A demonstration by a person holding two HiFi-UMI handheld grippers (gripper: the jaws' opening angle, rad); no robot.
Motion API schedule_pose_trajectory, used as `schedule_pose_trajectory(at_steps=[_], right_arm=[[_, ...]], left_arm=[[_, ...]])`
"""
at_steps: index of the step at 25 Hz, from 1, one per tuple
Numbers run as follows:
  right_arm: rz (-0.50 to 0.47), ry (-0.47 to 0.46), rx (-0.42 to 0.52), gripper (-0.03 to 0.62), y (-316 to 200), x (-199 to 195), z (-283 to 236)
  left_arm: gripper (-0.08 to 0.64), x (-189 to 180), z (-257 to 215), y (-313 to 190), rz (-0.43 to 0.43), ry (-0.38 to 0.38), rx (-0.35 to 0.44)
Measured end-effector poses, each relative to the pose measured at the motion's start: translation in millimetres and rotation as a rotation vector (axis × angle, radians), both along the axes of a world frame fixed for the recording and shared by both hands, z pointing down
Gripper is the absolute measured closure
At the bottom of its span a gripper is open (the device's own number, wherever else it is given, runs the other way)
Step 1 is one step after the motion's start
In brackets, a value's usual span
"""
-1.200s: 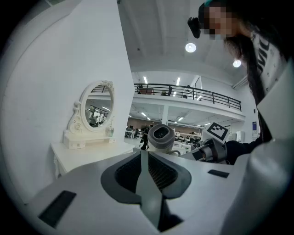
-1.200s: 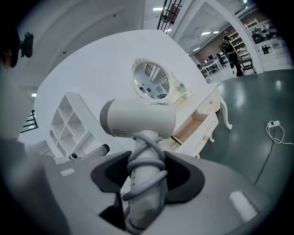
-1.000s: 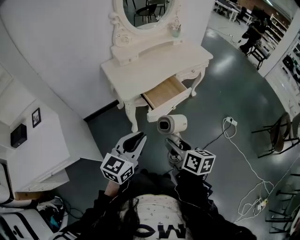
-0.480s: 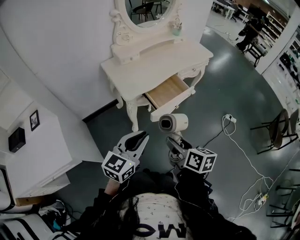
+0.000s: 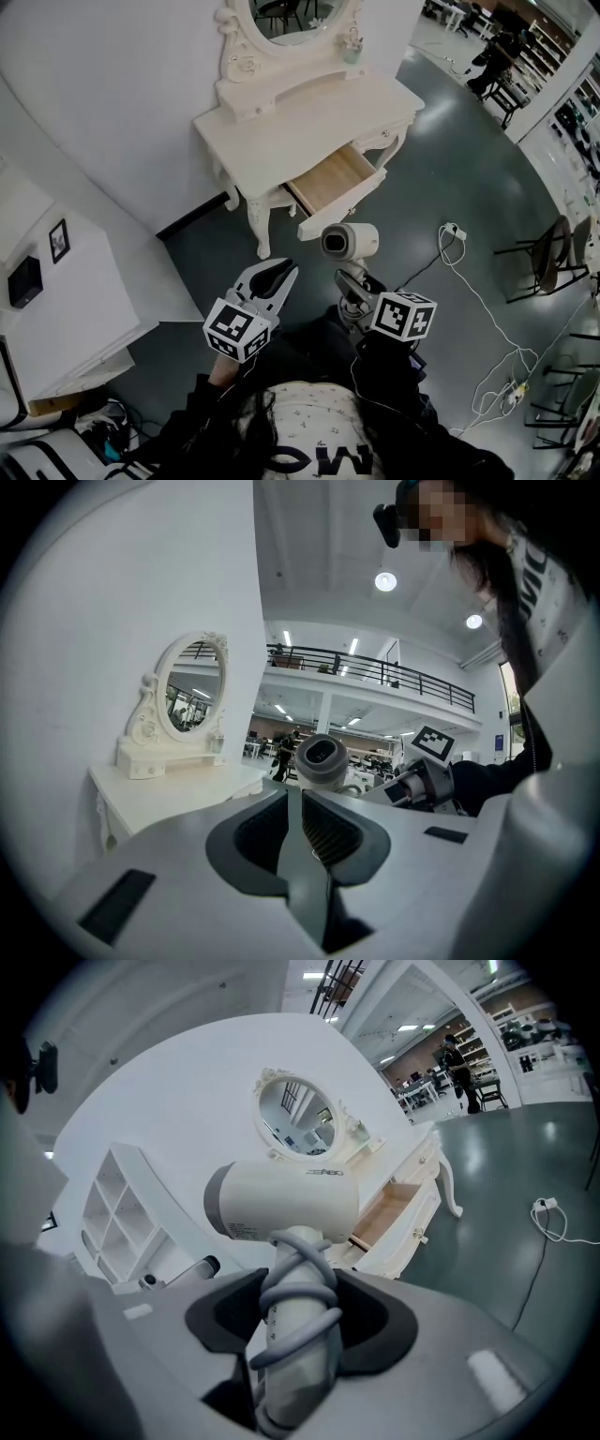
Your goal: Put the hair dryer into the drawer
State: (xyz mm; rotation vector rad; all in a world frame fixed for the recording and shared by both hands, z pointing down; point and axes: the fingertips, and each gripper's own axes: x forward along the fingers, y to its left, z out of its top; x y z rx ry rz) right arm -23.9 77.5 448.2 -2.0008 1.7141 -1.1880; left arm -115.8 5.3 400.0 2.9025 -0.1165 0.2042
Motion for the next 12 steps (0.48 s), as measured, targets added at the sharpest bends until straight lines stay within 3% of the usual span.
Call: schedule_pose_trajectory(at_steps=[12], right_arm=[[-0.086,-0.039,-0.030,0.368,-45.5,74.6,26.6]], left_arm=[[0.512,64.7,16.6,-40.1,-0.084,-0.035,-0.001]])
